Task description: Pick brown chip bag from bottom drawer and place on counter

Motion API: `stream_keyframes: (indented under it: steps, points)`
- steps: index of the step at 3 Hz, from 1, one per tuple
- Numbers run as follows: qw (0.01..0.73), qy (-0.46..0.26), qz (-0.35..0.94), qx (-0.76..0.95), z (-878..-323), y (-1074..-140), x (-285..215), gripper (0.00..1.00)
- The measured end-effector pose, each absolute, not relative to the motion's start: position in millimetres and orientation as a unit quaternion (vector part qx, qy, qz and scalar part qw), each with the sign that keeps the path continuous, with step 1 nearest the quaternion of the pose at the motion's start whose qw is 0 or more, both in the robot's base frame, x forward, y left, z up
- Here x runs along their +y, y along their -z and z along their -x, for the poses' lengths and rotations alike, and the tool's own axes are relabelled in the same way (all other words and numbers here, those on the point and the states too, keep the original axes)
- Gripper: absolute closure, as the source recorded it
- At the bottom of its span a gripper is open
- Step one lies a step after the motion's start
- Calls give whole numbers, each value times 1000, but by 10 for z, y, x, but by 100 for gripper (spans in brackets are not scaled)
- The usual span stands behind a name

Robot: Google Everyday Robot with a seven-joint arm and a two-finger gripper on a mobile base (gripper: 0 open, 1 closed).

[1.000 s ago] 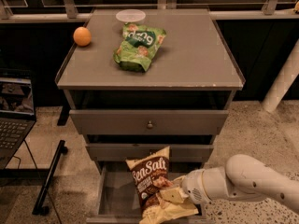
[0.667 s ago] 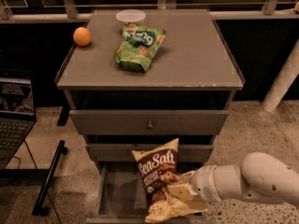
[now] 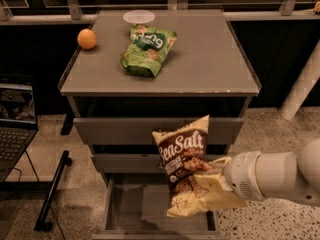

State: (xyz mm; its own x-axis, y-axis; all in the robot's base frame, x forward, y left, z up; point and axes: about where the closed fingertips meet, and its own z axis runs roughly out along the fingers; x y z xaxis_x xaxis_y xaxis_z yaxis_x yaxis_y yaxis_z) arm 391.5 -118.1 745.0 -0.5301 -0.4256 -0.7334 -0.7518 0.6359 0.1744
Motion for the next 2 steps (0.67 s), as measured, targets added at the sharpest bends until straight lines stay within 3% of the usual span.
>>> stream_keyframes:
  steps: [1, 2]
  points:
    - [364, -196, 366, 834, -4029, -8133, -1167, 100]
    - [364, -196, 366, 834, -4029, -8133, -1167, 100]
